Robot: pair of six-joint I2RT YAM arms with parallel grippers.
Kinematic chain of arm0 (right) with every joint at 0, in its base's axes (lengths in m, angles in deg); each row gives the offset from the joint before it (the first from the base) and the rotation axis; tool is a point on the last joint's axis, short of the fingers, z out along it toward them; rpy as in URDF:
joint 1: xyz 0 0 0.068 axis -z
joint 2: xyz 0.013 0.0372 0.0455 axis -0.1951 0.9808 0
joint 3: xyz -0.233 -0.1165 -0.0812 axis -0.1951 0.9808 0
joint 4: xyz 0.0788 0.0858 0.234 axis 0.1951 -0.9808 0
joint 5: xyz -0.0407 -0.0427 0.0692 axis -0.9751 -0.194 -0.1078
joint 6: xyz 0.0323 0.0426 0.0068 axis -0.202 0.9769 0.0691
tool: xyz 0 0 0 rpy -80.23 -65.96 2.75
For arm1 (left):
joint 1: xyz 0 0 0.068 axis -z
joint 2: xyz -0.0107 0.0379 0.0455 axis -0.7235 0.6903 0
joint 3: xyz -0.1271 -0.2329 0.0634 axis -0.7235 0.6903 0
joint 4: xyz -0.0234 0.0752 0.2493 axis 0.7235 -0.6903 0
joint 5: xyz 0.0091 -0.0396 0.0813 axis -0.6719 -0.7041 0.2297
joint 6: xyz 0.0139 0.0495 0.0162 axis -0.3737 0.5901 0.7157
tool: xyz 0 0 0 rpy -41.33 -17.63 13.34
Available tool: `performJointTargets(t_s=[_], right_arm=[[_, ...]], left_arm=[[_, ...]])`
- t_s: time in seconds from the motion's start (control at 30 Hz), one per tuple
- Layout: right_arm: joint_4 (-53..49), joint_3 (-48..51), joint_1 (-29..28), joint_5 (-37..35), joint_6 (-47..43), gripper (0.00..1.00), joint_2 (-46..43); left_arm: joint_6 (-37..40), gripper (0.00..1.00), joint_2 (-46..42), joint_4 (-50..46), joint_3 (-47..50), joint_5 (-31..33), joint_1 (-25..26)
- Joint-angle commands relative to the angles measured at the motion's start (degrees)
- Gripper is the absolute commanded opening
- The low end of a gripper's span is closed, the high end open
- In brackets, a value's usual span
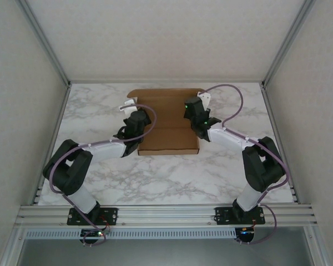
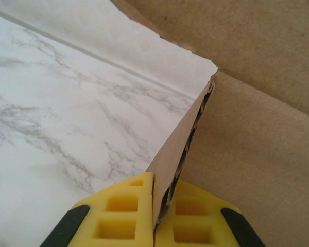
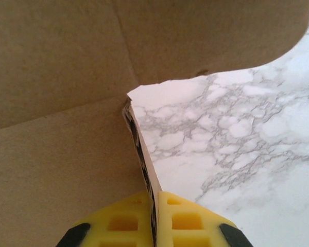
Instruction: Fold the paper box
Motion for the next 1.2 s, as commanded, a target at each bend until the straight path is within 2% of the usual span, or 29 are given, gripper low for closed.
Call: performJointTargets(t_s=[0.0, 0.27, 0.47, 0.83, 0.97, 1.17], right_arm=[[8.67, 4.51, -0.18, 3.31, -2.03, 0.0, -4.19], [19.23, 13.89, -1.73, 8.14, -5.01, 0.0, -7.94], [22.4, 18.35, -3.2, 6.88, -4.91, 0.0, -9.81], [29.14, 23.75, -4.82, 4.92, -3.18, 0.0, -9.34], [31.22, 25.23, -5.17, 4.84, -2.55, 0.0, -8.74], [33.31, 27.25, -5.7, 4.01, -2.91, 0.0, -8.2]], left_arm=[[-2.08, 0.0, -4.59, 5.93, 4.16, -0.56, 0.12], [-2.8, 0.0, -10.34, 12.82, 15.09, 0.58, 0.4], [-0.51, 0.0, -13.46, 16.82, 20.18, 0.72, 1.66], [-1.09, 0.0, -14.37, 23.06, 27.15, 4.11, 3.98], [1.12, 0.0, -12.85, 25.54, 27.83, 4.72, 6.39], [0.1, 0.0, -11.2, 27.72, 29.51, 6.35, 7.69]])
